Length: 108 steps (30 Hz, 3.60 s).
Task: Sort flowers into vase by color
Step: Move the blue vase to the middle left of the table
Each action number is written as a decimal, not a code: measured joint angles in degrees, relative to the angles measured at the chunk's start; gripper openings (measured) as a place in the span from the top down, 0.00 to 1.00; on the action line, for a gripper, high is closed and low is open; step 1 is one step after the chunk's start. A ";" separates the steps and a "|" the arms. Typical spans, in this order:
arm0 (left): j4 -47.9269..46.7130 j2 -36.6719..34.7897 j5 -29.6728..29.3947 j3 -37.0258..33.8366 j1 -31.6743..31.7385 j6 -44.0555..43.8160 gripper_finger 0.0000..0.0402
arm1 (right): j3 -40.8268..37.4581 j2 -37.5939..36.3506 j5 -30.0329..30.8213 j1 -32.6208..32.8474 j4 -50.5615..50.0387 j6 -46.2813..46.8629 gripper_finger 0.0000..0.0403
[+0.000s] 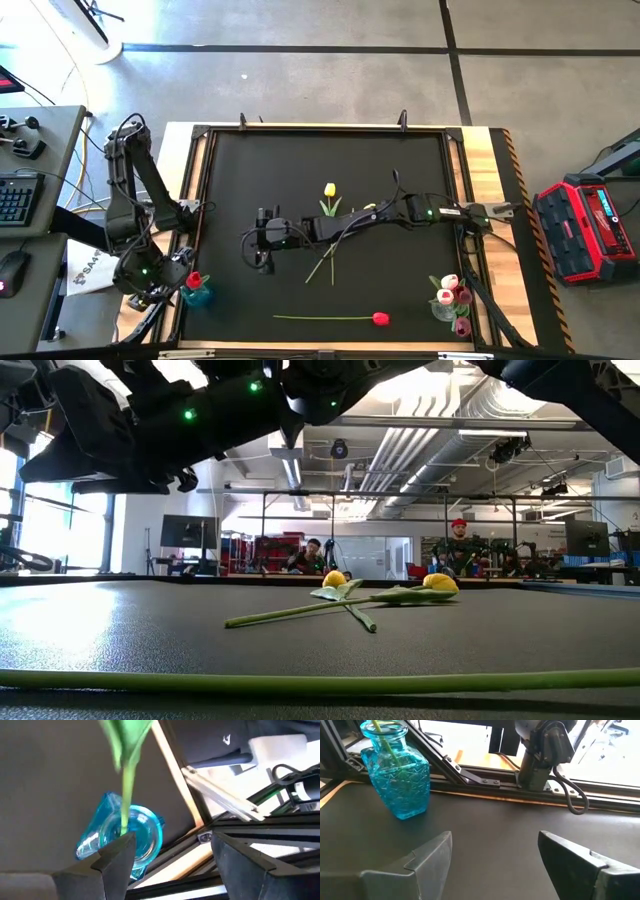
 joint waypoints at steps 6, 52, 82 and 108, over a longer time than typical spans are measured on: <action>-2.70 -0.08 -7.36 7.26 0.00 10.12 0.39 | 0.00 0.00 0.02 -0.28 0.01 2.01 0.29; -8.47 12.66 -5.57 8.34 -0.87 -1.39 0.27 | -0.07 0.00 10.86 5.07 -3.40 9.25 0.29; -8.87 18.45 -1.41 8.54 -0.64 -1.24 0.88 | -0.07 0.00 10.34 5.09 -4.71 9.42 0.31; -8.84 18.78 -4.14 8.49 4.51 -18.63 0.99 | -0.04 0.00 8.80 5.55 -6.41 10.77 0.31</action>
